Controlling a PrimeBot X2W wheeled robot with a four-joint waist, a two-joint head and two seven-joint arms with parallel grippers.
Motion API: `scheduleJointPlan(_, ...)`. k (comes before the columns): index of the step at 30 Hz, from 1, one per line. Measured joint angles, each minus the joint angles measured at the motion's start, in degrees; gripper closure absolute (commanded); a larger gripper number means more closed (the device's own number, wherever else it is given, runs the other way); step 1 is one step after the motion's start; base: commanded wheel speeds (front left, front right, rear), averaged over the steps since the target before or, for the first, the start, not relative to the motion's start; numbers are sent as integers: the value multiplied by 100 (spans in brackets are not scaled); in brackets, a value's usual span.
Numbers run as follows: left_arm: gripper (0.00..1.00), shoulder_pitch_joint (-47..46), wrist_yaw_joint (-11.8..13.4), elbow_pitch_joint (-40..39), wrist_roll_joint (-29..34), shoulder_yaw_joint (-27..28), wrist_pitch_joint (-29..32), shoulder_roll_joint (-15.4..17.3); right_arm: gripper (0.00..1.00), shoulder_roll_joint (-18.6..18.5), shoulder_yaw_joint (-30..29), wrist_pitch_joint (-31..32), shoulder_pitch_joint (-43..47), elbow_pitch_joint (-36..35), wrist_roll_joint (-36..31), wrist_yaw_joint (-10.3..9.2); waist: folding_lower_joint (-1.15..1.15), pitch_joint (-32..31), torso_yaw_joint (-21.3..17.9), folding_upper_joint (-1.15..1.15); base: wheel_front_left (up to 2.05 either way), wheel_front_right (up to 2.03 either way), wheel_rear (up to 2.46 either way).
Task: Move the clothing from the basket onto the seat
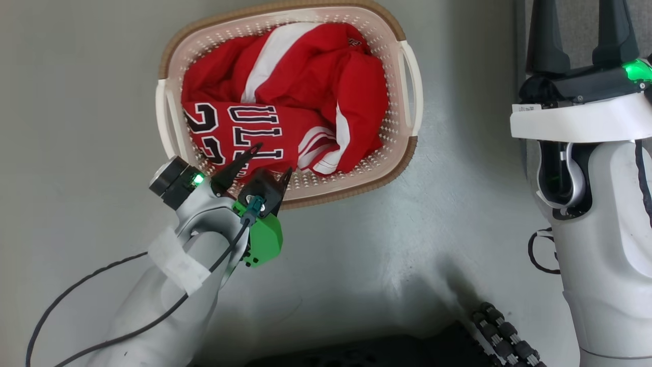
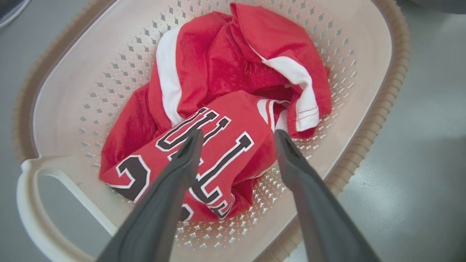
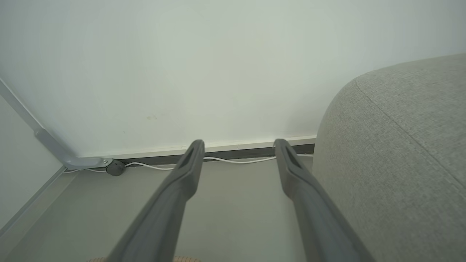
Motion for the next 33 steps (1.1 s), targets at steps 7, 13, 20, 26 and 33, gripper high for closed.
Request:
scheduleJointPlan(7, 0, -256, -22, 400, 135, -49, 131, 5, 0, 31, 4, 0, -84, 0, 1, 9, 0, 184, -146, 0, 0, 0, 0)
scheduleJointPlan(13, 0, -474, 1, 736, 156, 58, 311, 42, 0, 44, 1, 0, -173, -5, 1, 45, 0, 317, -263, 0, 0, 0, 0)
scheduleJointPlan(20, 0, -662, 138, 1007, 222, 135, 434, 82, 0, 54, 16, -1, -228, -8, 8, 46, 0, 425, -386, 0, 0, 0, 0)
scheduleJointPlan(26, 0, -793, 287, 1311, 272, 138, 606, 73, 0, 62, -9, -1, -228, -5, 25, 44, 0, 482, -477, 0, 0, 0, 0)
scheduleJointPlan(33, 100, -925, 360, 1474, 272, 144, 614, 68, 0, 71, -4, -1, -228, -3, 40, 43, 0, 505, -538, 0, 0, 0, 0)
